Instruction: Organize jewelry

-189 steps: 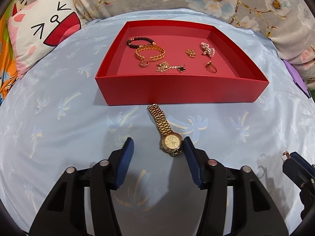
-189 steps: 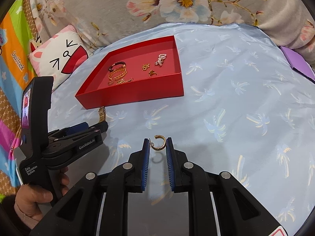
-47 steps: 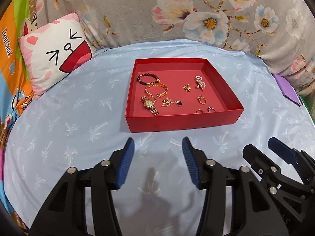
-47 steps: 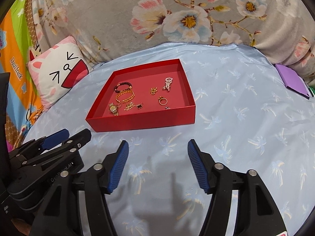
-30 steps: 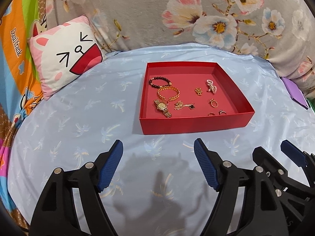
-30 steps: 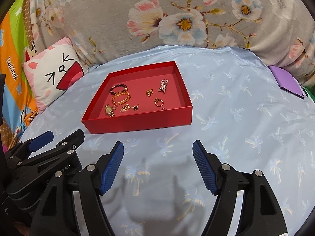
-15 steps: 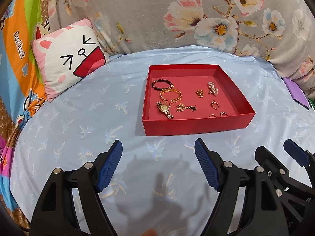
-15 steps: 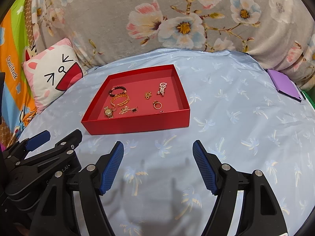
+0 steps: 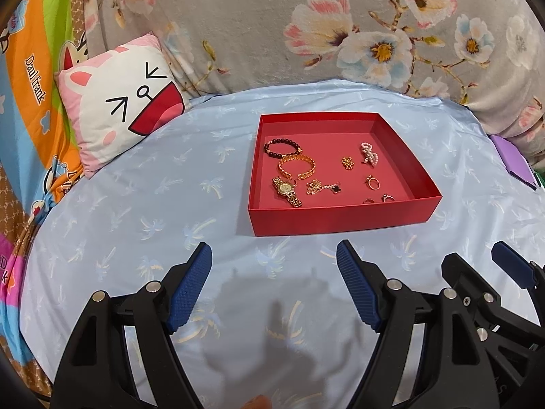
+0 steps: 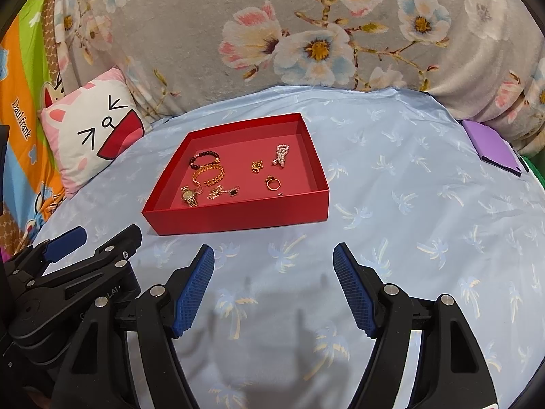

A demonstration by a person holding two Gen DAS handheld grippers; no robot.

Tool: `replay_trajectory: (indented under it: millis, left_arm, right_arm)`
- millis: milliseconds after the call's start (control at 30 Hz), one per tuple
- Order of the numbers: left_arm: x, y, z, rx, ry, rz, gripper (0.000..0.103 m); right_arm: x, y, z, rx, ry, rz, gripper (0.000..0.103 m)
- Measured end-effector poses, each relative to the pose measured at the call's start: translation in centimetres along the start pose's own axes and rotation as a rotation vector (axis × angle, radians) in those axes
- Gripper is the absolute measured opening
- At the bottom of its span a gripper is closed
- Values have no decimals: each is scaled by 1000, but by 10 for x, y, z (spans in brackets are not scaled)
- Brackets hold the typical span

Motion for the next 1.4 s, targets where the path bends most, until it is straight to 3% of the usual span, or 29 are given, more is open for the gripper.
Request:
replay_trajectory:
  millis: [1400]
  left_arm:
    - [-3, -2, 0, 4, 33, 18, 73]
  right_arm:
    - [-2, -1, -4, 10, -7, 5, 71]
Point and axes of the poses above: each gripper's, at about its wrist camera, not at the fingertips, and y roughly the way its jaws point, z to its right, x to its underside, the point moved 6 cm from there along y, roughly the way its jaws point, and after that the axes turned 1 degree about -y, right-handed, at the moved point
